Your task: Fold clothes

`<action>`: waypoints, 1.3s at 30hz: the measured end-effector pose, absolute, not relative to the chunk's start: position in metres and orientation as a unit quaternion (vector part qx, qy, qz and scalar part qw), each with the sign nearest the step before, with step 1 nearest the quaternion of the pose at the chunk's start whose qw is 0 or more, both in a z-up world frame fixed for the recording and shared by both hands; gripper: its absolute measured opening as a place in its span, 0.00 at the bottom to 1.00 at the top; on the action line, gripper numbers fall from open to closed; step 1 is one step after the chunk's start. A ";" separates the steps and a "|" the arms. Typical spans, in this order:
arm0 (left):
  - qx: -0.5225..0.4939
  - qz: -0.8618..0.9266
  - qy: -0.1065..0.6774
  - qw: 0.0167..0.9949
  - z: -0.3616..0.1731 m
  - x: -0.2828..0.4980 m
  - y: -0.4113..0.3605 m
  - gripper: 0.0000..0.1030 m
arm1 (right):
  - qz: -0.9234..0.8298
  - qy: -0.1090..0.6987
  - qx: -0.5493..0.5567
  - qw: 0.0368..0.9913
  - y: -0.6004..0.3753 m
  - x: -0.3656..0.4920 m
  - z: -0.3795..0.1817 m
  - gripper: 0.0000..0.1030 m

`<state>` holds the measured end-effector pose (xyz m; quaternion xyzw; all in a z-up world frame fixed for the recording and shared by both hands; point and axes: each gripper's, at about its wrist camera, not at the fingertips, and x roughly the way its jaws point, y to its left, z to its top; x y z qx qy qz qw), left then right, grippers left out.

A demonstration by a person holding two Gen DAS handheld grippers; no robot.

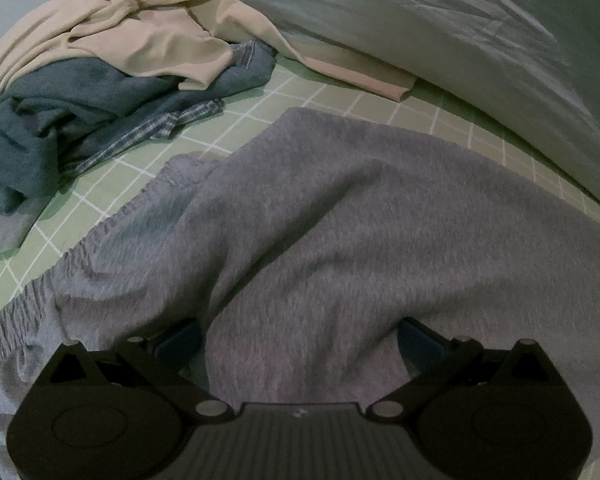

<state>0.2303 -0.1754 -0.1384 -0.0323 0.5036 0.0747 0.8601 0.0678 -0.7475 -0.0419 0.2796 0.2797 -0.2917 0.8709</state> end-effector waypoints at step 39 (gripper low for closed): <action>-0.036 0.083 0.504 0.859 -0.139 0.233 -0.178 1.00 | -0.369 0.271 0.224 0.861 -0.812 0.144 -0.049 0.37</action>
